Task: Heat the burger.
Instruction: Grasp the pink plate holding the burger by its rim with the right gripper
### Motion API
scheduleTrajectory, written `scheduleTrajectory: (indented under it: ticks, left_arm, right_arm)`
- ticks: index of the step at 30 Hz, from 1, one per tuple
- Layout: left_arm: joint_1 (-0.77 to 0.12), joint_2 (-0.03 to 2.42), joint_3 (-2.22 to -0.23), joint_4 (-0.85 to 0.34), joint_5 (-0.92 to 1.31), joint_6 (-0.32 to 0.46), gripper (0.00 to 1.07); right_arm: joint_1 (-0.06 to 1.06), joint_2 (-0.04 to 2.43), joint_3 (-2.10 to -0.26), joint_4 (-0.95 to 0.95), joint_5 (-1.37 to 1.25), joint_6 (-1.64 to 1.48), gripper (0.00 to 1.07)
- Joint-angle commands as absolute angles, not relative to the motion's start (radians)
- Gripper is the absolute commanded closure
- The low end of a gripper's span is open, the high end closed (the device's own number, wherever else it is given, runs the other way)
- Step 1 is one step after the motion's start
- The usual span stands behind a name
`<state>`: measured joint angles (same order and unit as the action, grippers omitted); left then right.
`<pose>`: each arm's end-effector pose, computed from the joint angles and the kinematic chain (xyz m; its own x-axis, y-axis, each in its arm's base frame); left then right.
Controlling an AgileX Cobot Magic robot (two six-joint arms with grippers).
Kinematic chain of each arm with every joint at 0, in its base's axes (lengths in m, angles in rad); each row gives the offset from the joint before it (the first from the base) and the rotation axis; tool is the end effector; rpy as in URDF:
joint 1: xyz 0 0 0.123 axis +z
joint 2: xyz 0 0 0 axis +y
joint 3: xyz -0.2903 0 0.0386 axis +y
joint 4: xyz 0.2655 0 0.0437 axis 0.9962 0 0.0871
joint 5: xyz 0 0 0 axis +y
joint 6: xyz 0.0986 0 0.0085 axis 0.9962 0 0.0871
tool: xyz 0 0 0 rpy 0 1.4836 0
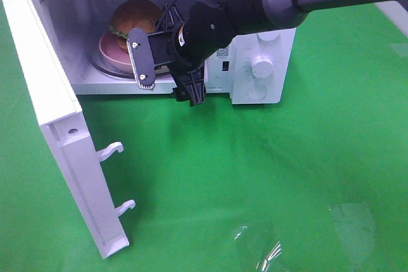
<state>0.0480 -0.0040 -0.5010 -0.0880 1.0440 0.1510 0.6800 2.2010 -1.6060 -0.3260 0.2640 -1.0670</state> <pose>0.0099 -0.0071 0.2841 -0.4299 0.0856 -0.8988 0.0666 0.9958 0.0630 0.4081 0.3193 0.1543 0.4690 -0.8796 -0.0794 -0.6339 -0.2726 -0.7238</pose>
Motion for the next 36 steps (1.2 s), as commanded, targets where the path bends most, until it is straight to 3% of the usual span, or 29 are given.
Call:
scheduleTrajectory:
  ticks: [1, 22, 27, 28, 29, 30, 31, 32, 33, 35, 36]
  left_arm:
    - [0.049, -0.022, -0.499, -0.092, 1.043, 0.142, 0.09]
    - [0.049, -0.022, -0.499, -0.091, 1.043, 0.142, 0.09]
    - [0.049, -0.022, -0.499, -0.091, 1.043, 0.142, 0.09]
    - [0.049, -0.022, -0.499, -0.091, 1.043, 0.142, 0.09]
    - [0.049, -0.022, -0.499, -0.091, 1.043, 0.142, 0.09]
    - [0.049, -0.022, -0.499, -0.091, 1.043, 0.142, 0.09]
    - [0.049, -0.022, -0.499, -0.091, 1.043, 0.142, 0.09]
    - [0.049, -0.022, -0.499, -0.091, 1.043, 0.142, 0.09]
    - [0.049, -0.022, -0.499, -0.091, 1.043, 0.142, 0.09]
    - [0.049, -0.022, -0.499, -0.090, 1.043, 0.142, 0.09]
    - [0.049, -0.022, -0.499, -0.090, 1.043, 0.142, 0.09]
  right_arm:
    - [0.683, 2.239, -1.670, -0.321, 0.278, -1.048, 0.18]
    - [0.680, 2.406, -1.838, -0.262, 0.317, -1.050, 0.26]
    - [0.680, 2.416, -1.846, -0.249, 0.316, -1.052, 0.39]
    - [0.680, 2.416, -1.846, -0.249, 0.316, -1.052, 0.47]
    - [0.680, 2.416, -1.846, -0.249, 0.316, -1.052, 0.47]
    - [0.680, 2.416, -1.846, -0.249, 0.316, -1.052, 0.56]
    - [0.680, 2.416, -1.846, -0.249, 0.316, -1.052, 0.56]
    - [0.680, 2.416, -1.846, -0.249, 0.318, -1.052, 0.69]
    - [0.680, 2.416, -1.846, -0.249, 0.318, -1.052, 0.69]
    - [0.680, 2.415, -1.846, -0.231, 0.319, -1.052, 0.93]
    - [0.680, 2.415, -1.846, -0.231, 0.319, -1.052, 0.93]
